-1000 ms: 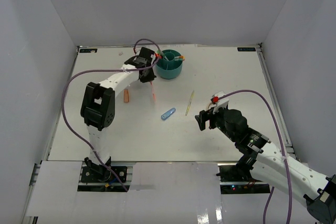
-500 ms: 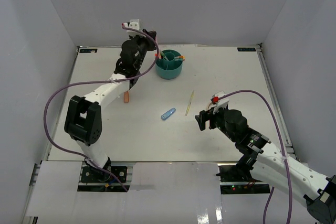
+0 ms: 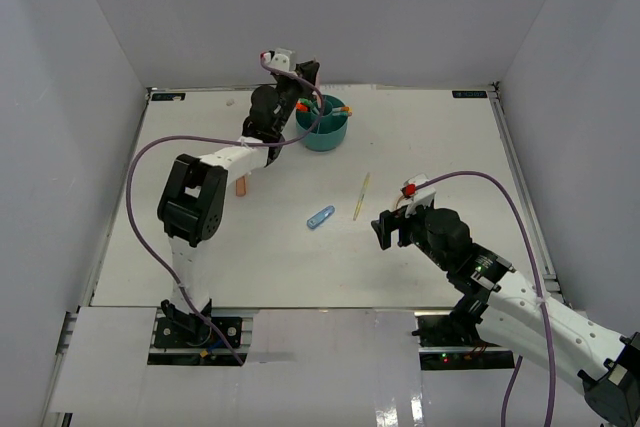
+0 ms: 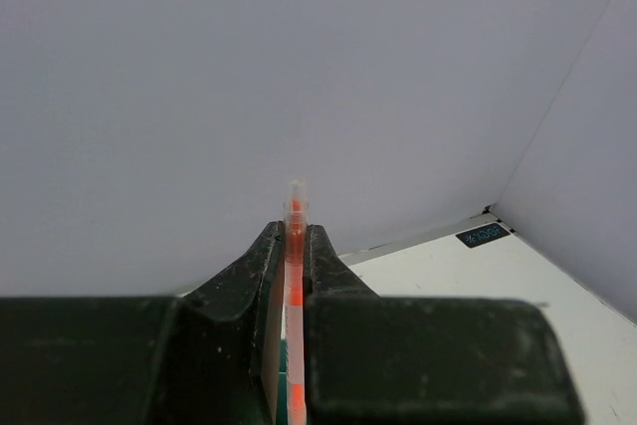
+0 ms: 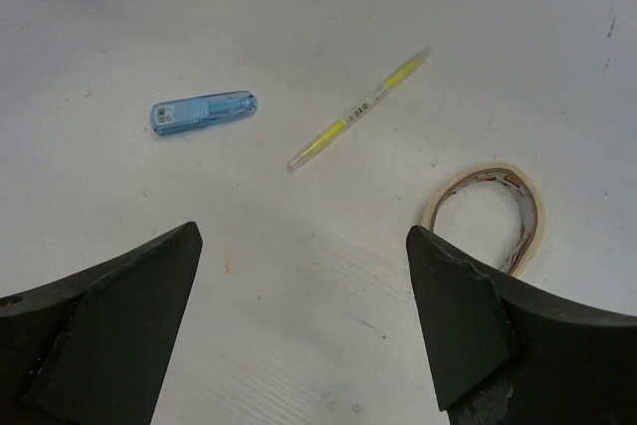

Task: Sort the stationery into containers
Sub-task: Place the pen in the storage box.

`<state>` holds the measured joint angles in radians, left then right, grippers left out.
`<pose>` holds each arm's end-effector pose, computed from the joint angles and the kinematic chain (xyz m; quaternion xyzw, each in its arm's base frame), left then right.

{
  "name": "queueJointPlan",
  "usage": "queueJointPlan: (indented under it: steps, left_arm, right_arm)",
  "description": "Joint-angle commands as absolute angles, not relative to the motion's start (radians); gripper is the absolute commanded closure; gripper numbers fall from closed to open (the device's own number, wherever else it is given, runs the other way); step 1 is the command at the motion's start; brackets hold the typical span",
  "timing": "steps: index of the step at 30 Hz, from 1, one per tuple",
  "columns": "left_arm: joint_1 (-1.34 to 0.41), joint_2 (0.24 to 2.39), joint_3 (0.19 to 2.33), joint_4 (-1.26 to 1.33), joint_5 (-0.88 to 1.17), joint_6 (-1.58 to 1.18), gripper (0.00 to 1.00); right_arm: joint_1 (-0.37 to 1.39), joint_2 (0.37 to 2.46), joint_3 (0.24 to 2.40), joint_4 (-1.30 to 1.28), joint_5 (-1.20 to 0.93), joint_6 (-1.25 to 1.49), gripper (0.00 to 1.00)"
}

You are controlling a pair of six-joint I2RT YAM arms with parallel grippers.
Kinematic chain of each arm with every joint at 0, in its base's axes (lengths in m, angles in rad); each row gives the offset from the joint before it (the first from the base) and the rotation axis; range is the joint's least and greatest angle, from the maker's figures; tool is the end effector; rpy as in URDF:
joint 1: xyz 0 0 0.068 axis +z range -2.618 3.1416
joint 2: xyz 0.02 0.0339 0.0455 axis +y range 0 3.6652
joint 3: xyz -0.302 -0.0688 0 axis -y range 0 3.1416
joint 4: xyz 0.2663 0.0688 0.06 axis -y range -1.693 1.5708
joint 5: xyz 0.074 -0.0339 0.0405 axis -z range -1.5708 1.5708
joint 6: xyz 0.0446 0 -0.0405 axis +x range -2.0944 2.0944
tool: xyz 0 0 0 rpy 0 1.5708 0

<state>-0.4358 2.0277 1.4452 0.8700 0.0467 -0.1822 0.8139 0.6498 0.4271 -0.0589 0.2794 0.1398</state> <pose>0.4726 -0.2224 0.3217 0.0942 0.5912 -0.2569 0.7587 0.1221 0.1114 0.2634 -0.1828 0.7747 0.1742 0.5797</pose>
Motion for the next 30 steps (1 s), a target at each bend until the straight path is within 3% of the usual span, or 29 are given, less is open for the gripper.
queueJointPlan:
  steps: [1, 13, 17, 18, 24, 30]
  left_arm:
    - [-0.44, 2.048, 1.5, 0.965, 0.084, -0.158, 0.94]
    - [-0.44, 2.143, 1.483, 1.005, 0.055, -0.183, 0.78]
    - [-0.44, 2.141, 1.471, 1.008, 0.055, -0.189, 0.67]
    - [-0.44, 2.137, 1.468, 1.009, 0.058, -0.19, 0.61]
    - [-0.44, 2.092, 1.436, 0.997, 0.066, -0.193, 0.52]
    - [-0.44, 1.921, 1.338, 0.916, 0.035, -0.164, 0.37]
  right_arm:
    - [0.813, 0.647, 0.439, -0.057, 0.296, 0.156, 0.1]
    - [0.815, 0.669, 0.449, -0.061, 0.295, 0.158, 0.1]
    - [0.813, 0.667, 0.453, -0.067, 0.293, 0.16, 0.1]
    - [0.815, 0.666, 0.451, -0.067, 0.293, 0.163, 0.1]
    - [0.815, 0.669, 0.471, -0.086, 0.295, 0.173, 0.1]
    - [0.815, 0.727, 0.555, -0.123, 0.339, 0.207, 0.1]
